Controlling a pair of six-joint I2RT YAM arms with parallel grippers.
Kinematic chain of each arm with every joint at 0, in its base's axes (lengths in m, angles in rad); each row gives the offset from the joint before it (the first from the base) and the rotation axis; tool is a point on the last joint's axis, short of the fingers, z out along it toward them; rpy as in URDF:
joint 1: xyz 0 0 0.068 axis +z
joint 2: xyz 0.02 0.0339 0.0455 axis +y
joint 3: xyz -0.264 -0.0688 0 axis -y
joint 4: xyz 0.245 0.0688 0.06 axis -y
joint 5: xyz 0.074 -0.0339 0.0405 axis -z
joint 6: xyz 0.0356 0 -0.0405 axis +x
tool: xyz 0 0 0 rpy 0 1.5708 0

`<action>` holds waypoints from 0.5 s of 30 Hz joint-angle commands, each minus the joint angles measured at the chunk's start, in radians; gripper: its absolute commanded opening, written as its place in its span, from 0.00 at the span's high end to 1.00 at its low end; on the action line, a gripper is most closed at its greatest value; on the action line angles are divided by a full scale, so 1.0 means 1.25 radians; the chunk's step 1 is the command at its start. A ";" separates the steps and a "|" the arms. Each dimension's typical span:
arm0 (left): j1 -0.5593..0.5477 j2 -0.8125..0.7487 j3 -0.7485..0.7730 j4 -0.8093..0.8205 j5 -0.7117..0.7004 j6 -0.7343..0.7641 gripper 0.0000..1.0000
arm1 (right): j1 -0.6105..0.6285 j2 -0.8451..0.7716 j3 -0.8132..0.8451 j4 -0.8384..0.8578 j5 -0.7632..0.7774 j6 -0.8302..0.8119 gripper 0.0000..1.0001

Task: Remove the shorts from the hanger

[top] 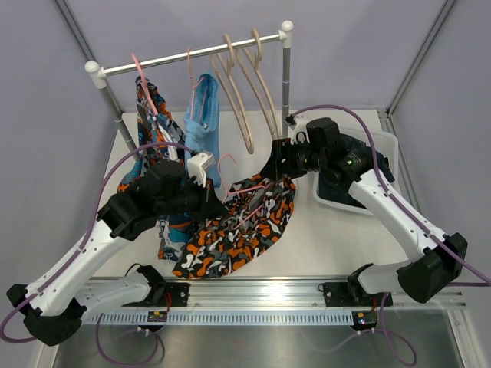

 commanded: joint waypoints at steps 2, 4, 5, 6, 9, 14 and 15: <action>-0.013 0.011 0.042 0.057 0.046 -0.001 1.00 | 0.007 0.004 -0.003 0.020 0.053 -0.015 0.30; -0.013 0.013 0.048 0.055 0.046 0.001 1.00 | 0.006 -0.010 -0.014 0.017 0.052 -0.046 0.31; -0.013 0.013 0.048 0.051 0.045 0.004 1.00 | 0.007 -0.016 -0.018 0.013 0.039 -0.066 0.31; -0.013 0.013 0.050 0.050 0.044 0.005 1.00 | 0.006 -0.022 -0.021 0.011 0.026 -0.105 0.31; -0.013 0.010 0.048 0.046 0.041 0.007 1.00 | 0.006 -0.054 -0.028 -0.004 -0.050 -0.211 0.32; -0.013 0.010 0.050 0.043 0.040 0.010 1.00 | 0.006 -0.087 -0.028 -0.043 -0.142 -0.351 0.33; -0.013 0.009 0.050 0.043 0.040 0.010 1.00 | 0.007 -0.083 -0.026 -0.053 -0.143 -0.379 0.34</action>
